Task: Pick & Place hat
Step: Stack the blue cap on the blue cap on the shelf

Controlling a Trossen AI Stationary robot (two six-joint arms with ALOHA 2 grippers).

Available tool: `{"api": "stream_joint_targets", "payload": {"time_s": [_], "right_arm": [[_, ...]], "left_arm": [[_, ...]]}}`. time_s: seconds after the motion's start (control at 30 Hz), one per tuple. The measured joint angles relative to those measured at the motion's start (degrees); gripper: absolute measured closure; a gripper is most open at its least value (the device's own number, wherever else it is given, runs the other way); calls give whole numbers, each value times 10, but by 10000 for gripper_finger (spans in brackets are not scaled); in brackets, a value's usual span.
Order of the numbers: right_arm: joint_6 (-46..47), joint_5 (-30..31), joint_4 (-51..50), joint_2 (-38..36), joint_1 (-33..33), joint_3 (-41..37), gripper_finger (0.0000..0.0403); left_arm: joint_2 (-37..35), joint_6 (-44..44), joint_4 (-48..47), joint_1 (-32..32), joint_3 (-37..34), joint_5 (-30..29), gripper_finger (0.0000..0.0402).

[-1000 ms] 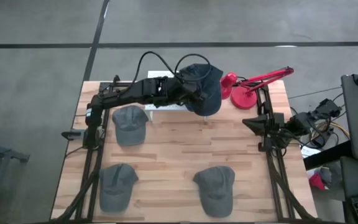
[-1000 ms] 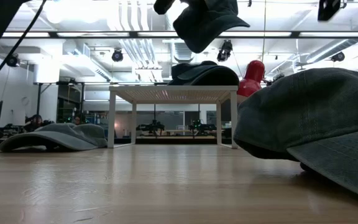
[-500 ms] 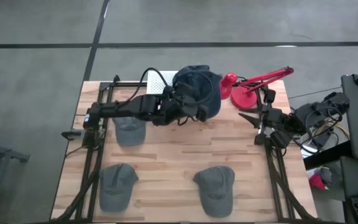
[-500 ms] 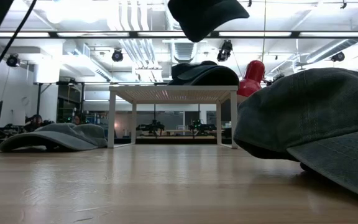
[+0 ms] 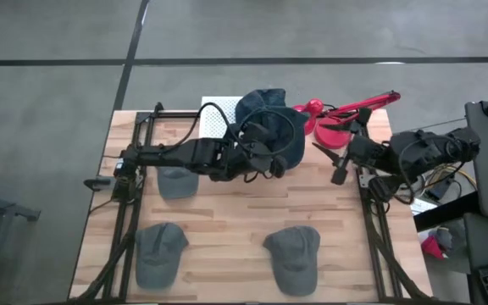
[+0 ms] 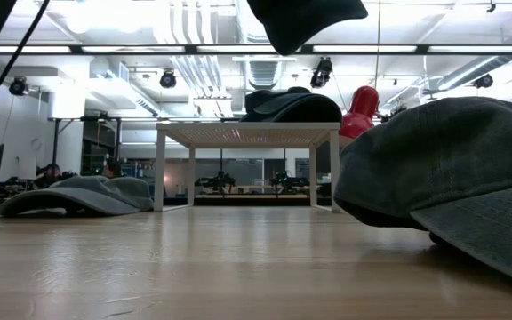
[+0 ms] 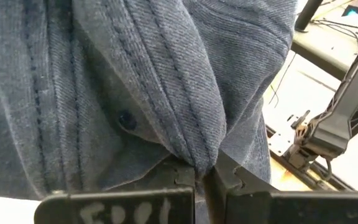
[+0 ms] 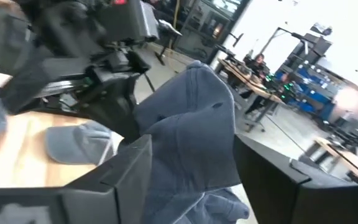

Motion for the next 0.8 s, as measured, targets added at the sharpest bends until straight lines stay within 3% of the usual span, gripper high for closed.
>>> {"api": "stream_joint_targets", "payload": {"time_s": [0.37,0.67,0.8], "right_arm": [[-67,-3,0,74,-51,48,114],[-100,-5,-11,110,-89,88,110],[-86,-37,-39,119,-110,96,108]], "left_arm": [[0,19,25,0,-8,4,397],[0,69,30,-7,-8,9,397],[0,92,47,-11,-8,9,397]]}}
